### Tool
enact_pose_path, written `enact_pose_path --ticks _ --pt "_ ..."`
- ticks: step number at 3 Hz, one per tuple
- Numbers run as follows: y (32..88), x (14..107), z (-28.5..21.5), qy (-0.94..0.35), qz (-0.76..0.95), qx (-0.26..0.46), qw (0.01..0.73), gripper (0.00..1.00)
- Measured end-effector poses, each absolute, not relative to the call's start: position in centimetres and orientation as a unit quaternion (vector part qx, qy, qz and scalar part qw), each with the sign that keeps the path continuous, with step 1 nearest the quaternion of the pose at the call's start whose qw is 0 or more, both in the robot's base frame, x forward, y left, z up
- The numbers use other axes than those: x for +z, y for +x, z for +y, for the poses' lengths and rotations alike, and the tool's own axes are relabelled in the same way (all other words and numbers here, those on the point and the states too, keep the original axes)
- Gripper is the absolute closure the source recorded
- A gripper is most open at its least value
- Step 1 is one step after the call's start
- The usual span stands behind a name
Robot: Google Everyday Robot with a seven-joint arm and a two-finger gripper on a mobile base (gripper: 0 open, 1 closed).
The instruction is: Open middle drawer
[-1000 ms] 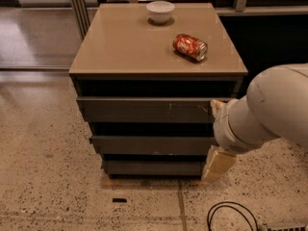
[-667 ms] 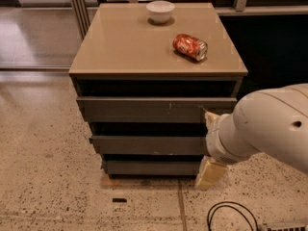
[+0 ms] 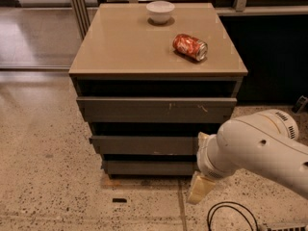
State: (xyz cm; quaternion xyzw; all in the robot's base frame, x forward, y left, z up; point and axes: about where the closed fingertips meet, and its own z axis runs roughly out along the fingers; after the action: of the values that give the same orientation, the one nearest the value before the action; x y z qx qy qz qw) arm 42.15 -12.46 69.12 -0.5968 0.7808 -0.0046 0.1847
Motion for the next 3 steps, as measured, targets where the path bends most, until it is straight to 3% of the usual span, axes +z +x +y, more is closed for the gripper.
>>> enact_pose_path --ticks 3 --pt "42.86 65.77 -11.08 -0.58 0.791 0.025 0.192 0.0"
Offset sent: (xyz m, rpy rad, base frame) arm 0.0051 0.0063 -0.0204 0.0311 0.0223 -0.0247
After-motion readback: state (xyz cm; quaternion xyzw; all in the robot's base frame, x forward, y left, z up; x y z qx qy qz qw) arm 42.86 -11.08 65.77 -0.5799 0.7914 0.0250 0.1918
